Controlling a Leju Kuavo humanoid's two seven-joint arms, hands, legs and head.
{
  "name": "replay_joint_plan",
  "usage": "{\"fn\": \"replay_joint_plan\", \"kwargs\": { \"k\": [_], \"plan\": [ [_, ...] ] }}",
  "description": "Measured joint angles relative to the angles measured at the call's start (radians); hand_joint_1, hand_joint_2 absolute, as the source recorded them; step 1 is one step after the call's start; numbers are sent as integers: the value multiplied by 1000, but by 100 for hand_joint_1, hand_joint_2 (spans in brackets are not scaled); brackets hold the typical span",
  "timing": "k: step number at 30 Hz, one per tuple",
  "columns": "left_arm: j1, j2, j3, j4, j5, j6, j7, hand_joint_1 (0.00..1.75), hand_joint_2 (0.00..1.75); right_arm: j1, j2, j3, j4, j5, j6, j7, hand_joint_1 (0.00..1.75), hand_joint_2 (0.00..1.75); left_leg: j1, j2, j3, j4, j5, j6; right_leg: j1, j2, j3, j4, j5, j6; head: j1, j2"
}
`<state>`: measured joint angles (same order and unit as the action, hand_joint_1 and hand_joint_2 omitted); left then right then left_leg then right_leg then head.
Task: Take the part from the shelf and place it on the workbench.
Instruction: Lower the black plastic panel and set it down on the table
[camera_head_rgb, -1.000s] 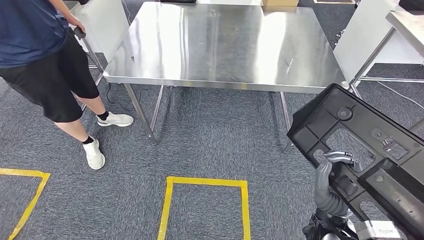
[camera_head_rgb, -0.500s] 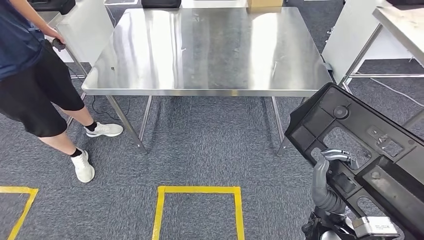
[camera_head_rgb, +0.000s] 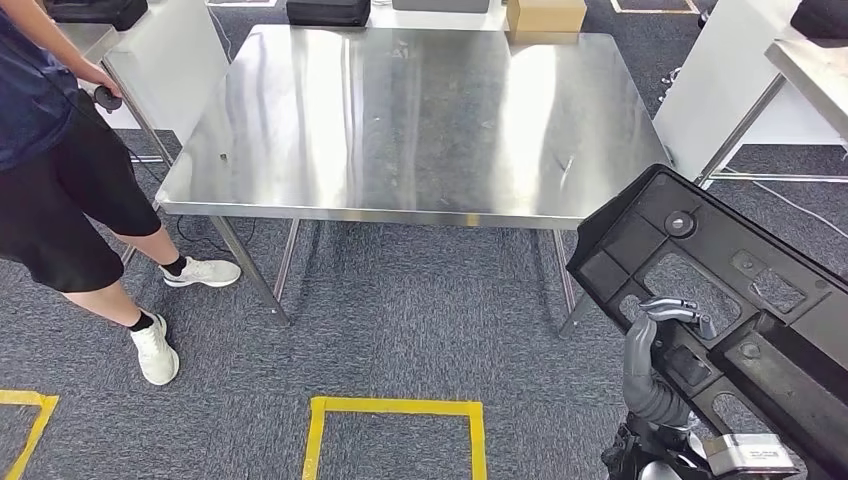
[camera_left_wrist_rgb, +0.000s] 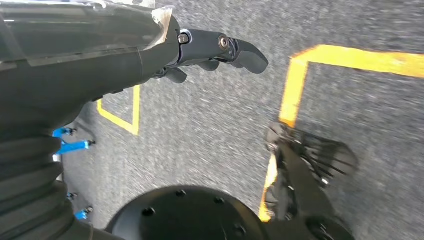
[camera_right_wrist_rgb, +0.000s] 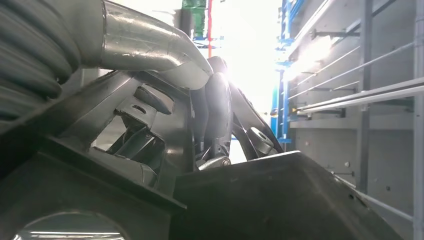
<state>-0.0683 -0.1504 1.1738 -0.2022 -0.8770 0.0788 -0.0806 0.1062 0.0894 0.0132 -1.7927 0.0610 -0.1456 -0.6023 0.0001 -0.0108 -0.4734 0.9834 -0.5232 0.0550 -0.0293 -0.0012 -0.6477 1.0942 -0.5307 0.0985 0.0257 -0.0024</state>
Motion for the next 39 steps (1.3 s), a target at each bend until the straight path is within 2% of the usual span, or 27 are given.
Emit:
{"fn": "replay_joint_plan", "kwargs": {
  "k": [1,2,3,4,6,8,10,11,12,13,15,16,18,19,21,23,25,26,27,28,29,30,32,34,36,38,39],
  "plan": [
    [0,0,0,0,0,0,0,0,175,0,0,0,2,0,1,0,175,175,-1,0,9,2,-13,-7,-1,-5,7,-41,53,4,1,0],
    [-1,0,0,0,0,1,-1,0,175,1,0,0,4,0,2,0,175,175,-4,1,14,4,-24,-13,-1,-8,11,-64,95,-2,0,0],
    [-1,0,0,0,0,2,-1,0,175,2,0,-1,6,-1,4,-1,175,175,-6,2,19,7,-30,-18,0,-10,13,-68,114,-18,-2,0],
    [-2,0,0,0,-1,2,-2,0,175,3,0,-2,6,-1,5,-1,175,175,-5,3,18,10,-32,-22,1,-7,18,-67,111,-39,-5,0],
    [-4,0,0,0,-1,3,-2,0,175,1,0,-4,6,-2,6,-3,175,175,-2,5,-4,56,-25,-30,-4,-3,30,-70,103,-58,-7,0],
    [-5,0,0,0,-2,4,-3,0,175,-1,1,-6,6,-1,8,-4,175,175,2,7,-74,166,-35,-40,-7,-2,47,-74,90,-76,-9,0],
    [-4,-1,0,0,-4,5,-4,0,175,-4,1,-6,8,-1,9,-4,175,175,6,7,-162,276,-82,-49,-5,-1,63,-74,75,-88,-10,0],
    [-3,-1,0,0,-4,5,-4,0,175,-4,1,-7,10,-1,9,-5,175,175,8,7,-196,302,-101,-52,-5,0,73,-74,67,-89,-9,0],
    [-3,-1,0,0,-4,6,-4,0,175,-4,1,-7,11,-1,9,-5,175,175,10,7,-216,300,-100,-54,-4,2,83,-74,59,-88,-10,0],
    [-3,-1,0,0,-5,6,-4,0,175,-4,1,-8,13,-2,9,-5,175,175,11,8,-219,267,-73,-53,-5,4,95,-74,50,-87,-10,0],
    [-3,-1,0,0,-6,8,-5,0,175,-6,1,-9,15,-3,9,-6,175,175,12,8,-194,149,27,-48,-5,6,118,-74,34,-80,-11,0],
    [-3,0,0,0,-8,9,-6,0,175,-7,1,-10,16,-3,9,-7,175,175,11,8,-179,102,53,-44,-3,7,127,-74,26,-74,-13,0],
    [-2,0,0,0,-11,11,-7,0,175,-8,1,-10,18,-3,9,-8,175,175,6,7,-165,65,62,-34,2,10,131,-74,11,-59,-14,0],
    [-2,0,0,0,-12,12,-7,0,175,-9,1,-11,19,-3,9,-8,175,175,3,7,-162,69,54,-29,4,11,132,-75,4,-51,-14,0],
    [-1,-1,-1,0,-15,12,-8,0,175,-10,0,-12,19,-3,9,-9,175,175,5,8,-148,60,70,-17,4,9,135,-66,-8,-39,-13,0],
    [-3,-1,-1,0,-19,12,-10,0,175,-11,-1,-13,19,-3,8,-9,175,175,6,10,-132,50,71,-4,6,7,103,6,-40,-40,-12,0],
    [-5,0,-2,0,-21,10,-10,0,175,-8,-2,-14,19,-3,7,-10,175,175,0,10,-122,49,61,7,9,6,22,139,-86,-49,-12,0],
    [-4,0,-3,0,-21,9,-10,0,175,-6,-3,-15,19,-3,7,-10,175,175,-4,8,-117,49,55,11,10,6,-16,193,-97,-49,-12,0],
    [-4,0,-3,0,-21,8,-10,0,175,-5,-3,-15,19,-3,6,-10,175,175,-8,6,-110,49,49,14,11,6,-39,212,-91,-46,-13,0],
    [-4,0,-4,0,-22,8,-10,0,175,-4,-3,-16,19,-3,6,-10,175,175,-11,3,-101,49,42,15,12,6,-42,191,-66,-40,-12,0],
    [-3,-1,-4,0,-22,7,-11,0,175,-4,-4,-16,19,-3,6,-10,175,175,-14,1,-89,49,34,16,15,6,-26,130,-26,-35,-12,0],
    [-3,-1,-5,0,-22,5,-11,0,175,-4,-4,-16,19,-3,6,-10,175,175,-16,-1,-81,49,26,16,20,6,-2,58,18,-36,-12,0],
    [-4,-2,-7,1,-23,3,-11,0,175,-2,-3,-16,18,-3,6,-10,175,175,-20,-5,-70,48,11,10,31,6,41,-48,73,-49,-15,0],
    [-5,-2,-10,2,-24,1,-12,0,175,1,-3,-17,16,-3,6,-10,175,175,-21,-7,-66,46,3,2,37,6,52,-65,76,-64,-17,0],
    [-5,-1,-11,1,-25,0,-13,0,175,3,-3,-17,11,-3,6,-10,175,175,-21,-5,-63,50,-7,-8,26,8,63,-75,75,-76,-18,0],
    [-6,1,-12,1,-25,-1,-14,0,175,5,0,-18,5,-3,6,-10,175,175,-17,-2,-92,115,-42,-23,12,7,81,-88,71,-90,-22,0],
    [-6,1,-13,1,-26,-1,-15,0,175,7,1,-18,3,-3,6,-10,175,175,-12,0,-126,176,-68,-30,11,6,88,-90,66,-95,-24,0]
  ]
}}
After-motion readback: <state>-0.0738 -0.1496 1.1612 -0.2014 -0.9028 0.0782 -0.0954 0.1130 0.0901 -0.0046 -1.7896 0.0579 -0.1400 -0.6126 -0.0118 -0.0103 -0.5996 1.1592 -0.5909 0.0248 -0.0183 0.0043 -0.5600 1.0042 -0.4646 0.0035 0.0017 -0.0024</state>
